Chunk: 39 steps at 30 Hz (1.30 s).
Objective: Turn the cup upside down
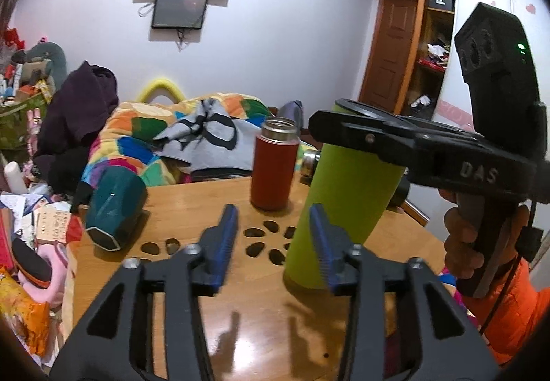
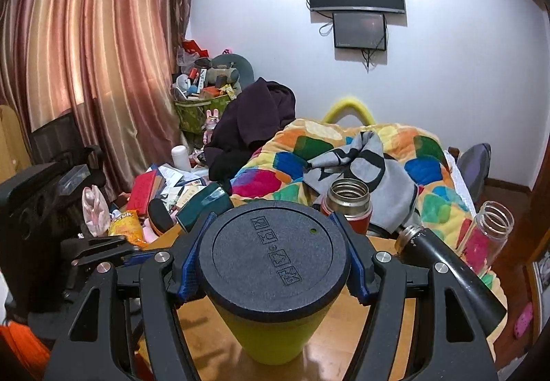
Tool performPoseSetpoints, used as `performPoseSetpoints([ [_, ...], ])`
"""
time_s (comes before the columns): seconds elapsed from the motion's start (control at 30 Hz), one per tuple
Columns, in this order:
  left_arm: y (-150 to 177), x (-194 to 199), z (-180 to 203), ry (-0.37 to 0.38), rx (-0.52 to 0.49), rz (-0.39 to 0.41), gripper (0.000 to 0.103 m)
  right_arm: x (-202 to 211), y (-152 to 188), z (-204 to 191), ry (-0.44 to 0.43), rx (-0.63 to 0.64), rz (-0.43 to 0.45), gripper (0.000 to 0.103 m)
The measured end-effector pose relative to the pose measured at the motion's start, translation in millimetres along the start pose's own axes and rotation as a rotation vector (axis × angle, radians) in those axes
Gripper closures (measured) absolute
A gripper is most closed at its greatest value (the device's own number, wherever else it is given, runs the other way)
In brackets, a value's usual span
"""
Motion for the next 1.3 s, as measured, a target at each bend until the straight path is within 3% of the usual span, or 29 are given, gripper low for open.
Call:
performPoseSetpoints([
  [0.07,0.3,1.9,-2.6,-0.022,-0.001,0.013,0.047,-2.8,-0.5,-1.0,0.001,0.003,-0.005,0.040],
  [0.53,2.2,8.6,-15.7,-0.107,-0.006,0.034,0.040,0.8,0.1,-12.4,0.031,0.023,-0.007,0.039],
  [0.7,-2.8,21.0,-8.7,-0.143,-0.032,0.079,0.035,24.0,4.1,-7.5,0.058,0.013,0.042,0.021],
  [0.83,-10.8,34.7,-1.2,-0.139,-0.033,0.122,0.033,52.4,7.4,-3.0,0.076,0.006,0.090,0.018],
  [0.9,-15.5,42.7,2.8,-0.151,-0.032,0.149,0.027,65.0,8.5,0.0,0.086,-0.003,0.110,0.014],
  [1.0,-20.9,56.0,8.6,-0.182,-0.032,0.195,0.010,86.8,14.0,5.0,0.136,-0.028,0.152,0.000],
  [1.07,-21.9,64.3,12.6,-0.204,-0.027,0.222,0.001,97.1,16.9,7.2,0.153,-0.039,0.167,0.000],
  [1.3,-19.2,78.4,26.1,-0.234,-0.014,0.235,0.000,127.0,30.3,19.6,0.212,-0.086,0.191,0.000],
])
Point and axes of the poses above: each gripper's, at about its wrist camera, not at the fingertips, and x roughly against the way its jaws point, z to its right, y to its underside, the point moved 5 cm from there along -x, roughly the way its jaws point, and after that the axes turned 2 degrees about y, right-handed, at the moved point
